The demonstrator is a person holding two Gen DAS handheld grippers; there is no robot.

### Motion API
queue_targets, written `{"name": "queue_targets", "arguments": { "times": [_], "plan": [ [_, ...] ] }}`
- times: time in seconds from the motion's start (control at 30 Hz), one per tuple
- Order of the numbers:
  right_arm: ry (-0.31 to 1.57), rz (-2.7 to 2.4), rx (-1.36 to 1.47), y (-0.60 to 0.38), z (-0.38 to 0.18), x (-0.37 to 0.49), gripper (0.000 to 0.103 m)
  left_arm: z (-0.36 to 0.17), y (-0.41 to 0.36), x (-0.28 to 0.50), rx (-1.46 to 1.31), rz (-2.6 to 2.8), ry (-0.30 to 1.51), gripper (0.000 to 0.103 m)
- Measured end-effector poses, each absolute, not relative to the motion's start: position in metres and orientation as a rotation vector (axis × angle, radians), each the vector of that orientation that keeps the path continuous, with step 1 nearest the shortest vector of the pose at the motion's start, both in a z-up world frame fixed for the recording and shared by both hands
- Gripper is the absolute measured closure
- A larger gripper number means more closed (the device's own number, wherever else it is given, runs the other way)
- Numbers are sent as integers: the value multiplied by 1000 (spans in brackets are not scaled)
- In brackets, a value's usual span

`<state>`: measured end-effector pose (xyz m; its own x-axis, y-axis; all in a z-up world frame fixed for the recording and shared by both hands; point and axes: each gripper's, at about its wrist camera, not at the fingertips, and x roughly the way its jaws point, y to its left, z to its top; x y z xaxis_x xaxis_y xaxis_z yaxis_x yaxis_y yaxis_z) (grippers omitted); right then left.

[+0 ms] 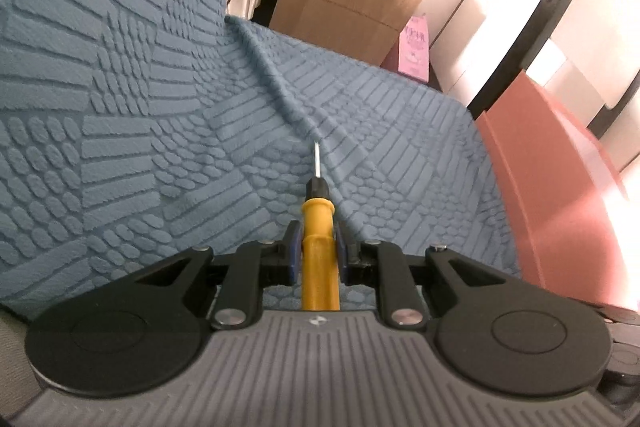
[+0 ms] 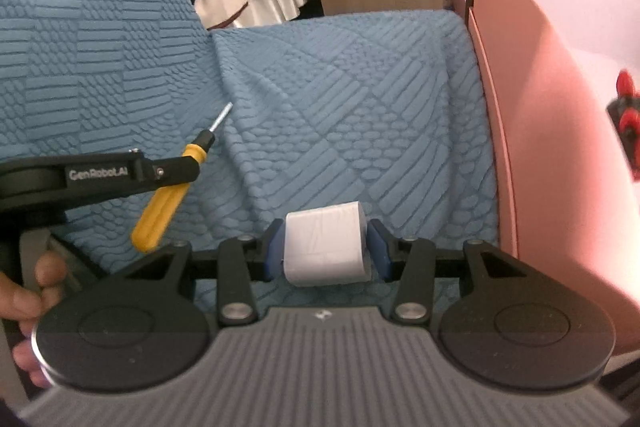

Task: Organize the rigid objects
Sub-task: 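Lift the charger in the right tool and screwdriver in the left tool toward the box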

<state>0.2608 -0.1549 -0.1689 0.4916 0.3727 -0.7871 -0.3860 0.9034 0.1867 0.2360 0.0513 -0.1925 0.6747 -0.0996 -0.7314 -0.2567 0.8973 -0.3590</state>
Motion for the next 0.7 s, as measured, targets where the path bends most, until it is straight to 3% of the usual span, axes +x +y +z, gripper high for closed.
{"name": "queue_targets", "arguments": {
  "times": [0.7],
  "plan": [
    [796,491,42,-178,-57,249,55,-81,36,207,-494,32,716,82]
  ]
}}
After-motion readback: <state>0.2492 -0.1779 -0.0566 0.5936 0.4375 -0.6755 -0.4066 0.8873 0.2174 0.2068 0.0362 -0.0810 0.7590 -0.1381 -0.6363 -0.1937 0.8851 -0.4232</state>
